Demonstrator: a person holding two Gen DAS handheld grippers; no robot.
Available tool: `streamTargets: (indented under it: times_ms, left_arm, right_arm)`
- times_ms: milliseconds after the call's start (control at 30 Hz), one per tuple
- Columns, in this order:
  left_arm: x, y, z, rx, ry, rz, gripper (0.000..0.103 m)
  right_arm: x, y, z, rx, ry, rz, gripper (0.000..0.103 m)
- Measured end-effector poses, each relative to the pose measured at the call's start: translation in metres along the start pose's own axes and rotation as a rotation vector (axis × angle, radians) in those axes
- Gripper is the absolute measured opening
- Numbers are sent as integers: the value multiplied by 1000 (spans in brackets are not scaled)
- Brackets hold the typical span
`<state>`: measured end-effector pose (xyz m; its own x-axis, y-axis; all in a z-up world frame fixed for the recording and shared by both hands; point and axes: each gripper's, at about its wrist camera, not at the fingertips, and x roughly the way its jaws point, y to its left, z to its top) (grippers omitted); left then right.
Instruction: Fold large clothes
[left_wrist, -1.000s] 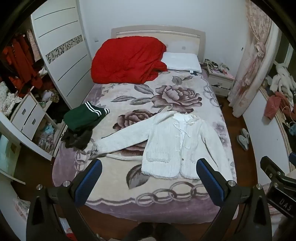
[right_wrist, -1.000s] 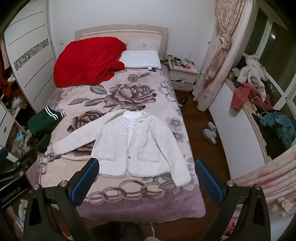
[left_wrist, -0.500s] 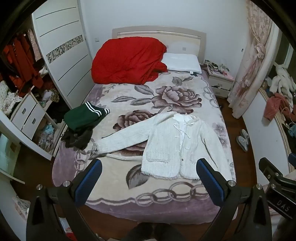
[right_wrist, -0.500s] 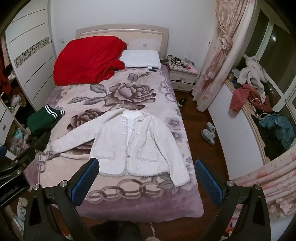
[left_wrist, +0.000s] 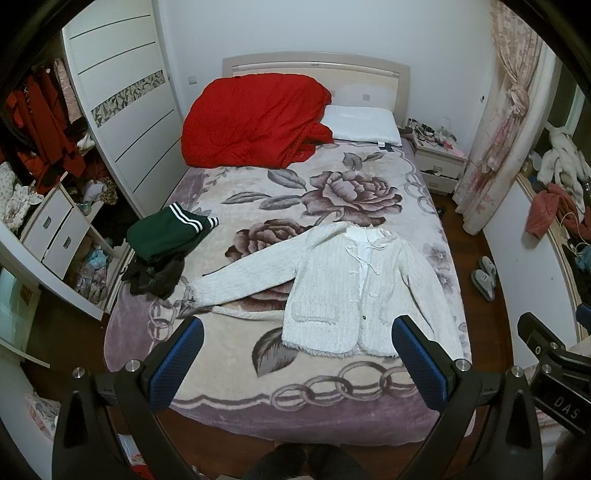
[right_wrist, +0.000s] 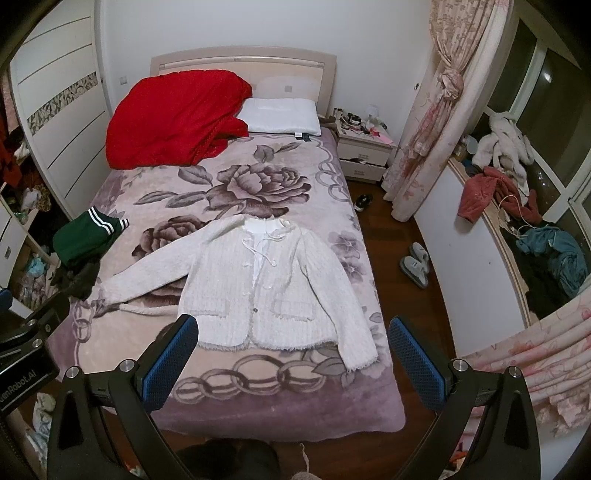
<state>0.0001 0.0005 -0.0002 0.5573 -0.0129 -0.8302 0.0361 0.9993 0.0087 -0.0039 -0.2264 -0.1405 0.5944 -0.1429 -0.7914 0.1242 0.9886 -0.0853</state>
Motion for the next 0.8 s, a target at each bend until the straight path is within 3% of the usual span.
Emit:
streamTargets:
  times_ms: [800]
  left_arm:
    - [0, 1, 1, 2, -6, -2, 103]
  right_arm:
    - [-3, -3, 1, 6, 0, 1, 103]
